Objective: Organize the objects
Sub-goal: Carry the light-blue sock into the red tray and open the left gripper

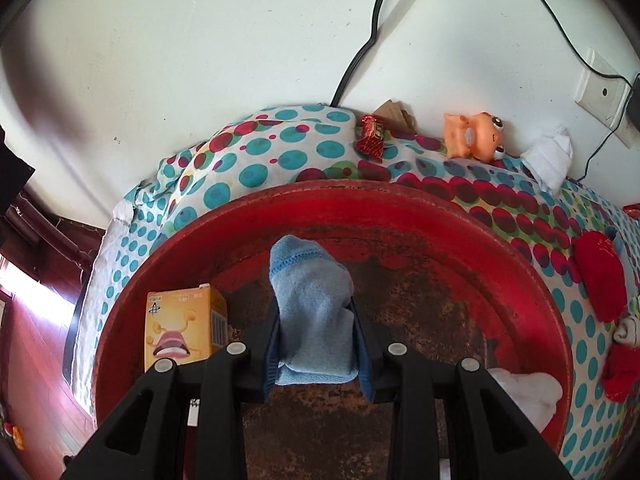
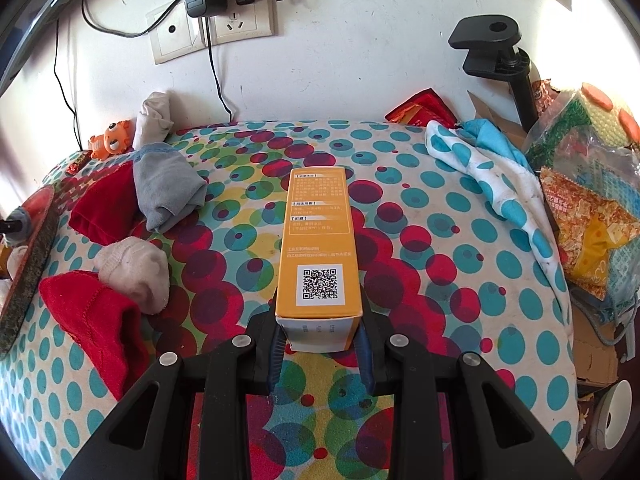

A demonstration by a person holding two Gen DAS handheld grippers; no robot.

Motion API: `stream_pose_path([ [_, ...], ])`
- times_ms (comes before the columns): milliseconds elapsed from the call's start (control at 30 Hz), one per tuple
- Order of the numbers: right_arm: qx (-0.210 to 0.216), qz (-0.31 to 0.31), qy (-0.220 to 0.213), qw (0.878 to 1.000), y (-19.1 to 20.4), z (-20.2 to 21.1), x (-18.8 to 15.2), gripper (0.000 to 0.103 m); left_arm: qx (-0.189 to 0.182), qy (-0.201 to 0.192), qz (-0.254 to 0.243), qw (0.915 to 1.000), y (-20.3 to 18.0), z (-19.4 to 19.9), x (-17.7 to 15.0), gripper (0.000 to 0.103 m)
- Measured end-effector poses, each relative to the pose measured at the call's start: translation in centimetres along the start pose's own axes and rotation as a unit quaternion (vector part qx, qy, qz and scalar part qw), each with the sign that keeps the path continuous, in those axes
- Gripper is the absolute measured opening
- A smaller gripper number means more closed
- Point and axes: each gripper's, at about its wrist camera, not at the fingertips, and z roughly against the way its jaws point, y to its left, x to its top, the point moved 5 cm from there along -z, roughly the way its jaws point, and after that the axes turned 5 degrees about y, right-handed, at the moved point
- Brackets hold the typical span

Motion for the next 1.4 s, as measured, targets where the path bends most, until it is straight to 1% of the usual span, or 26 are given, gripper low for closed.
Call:
stream_pose_path([
  [100, 0.0, 0.0, 0.005, 1.0, 0.0, -0.2, -0.1, 0.028, 0.006, -0.001, -0.008, 0.9999, 0.0, -0.1, 0.3, 0.031],
  [400, -0.001, 0.002, 0.006, 1.0, -0.1, -0.3, -0.1, 0.028, 0.008, 0.006, -0.005, 0.9999, 0.5, -0.8, 1.2, 0.031],
  [833, 0.007, -0.003, 0.009, 1.0, -0.1, -0.5, 0.0, 0.028, 0.008, 0.007, 0.016, 0.9998, 1.4, -1.2, 1.3, 0.034],
  [1000, 0.006, -0.004, 0.009, 1.0, -0.2, -0.4, -0.1, 0.028, 0.016, 0.008, 0.018, 0.9997, 1.6, -1.2, 1.2, 0.037],
  [1233, 0.005, -0.002, 0.009, 1.0, -0.2, -0.5, -0.1, 0.028, 0.028, 0.021, 0.021, 0.9992, 1.9, -1.3, 0.7, 0.046],
  [1400, 0.005, -0.002, 0.009, 1.0, -0.1, -0.5, -0.1, 0.028, 0.023, 0.031, 0.017, 0.9991, 2.1, -1.0, -0.1, 0.049],
])
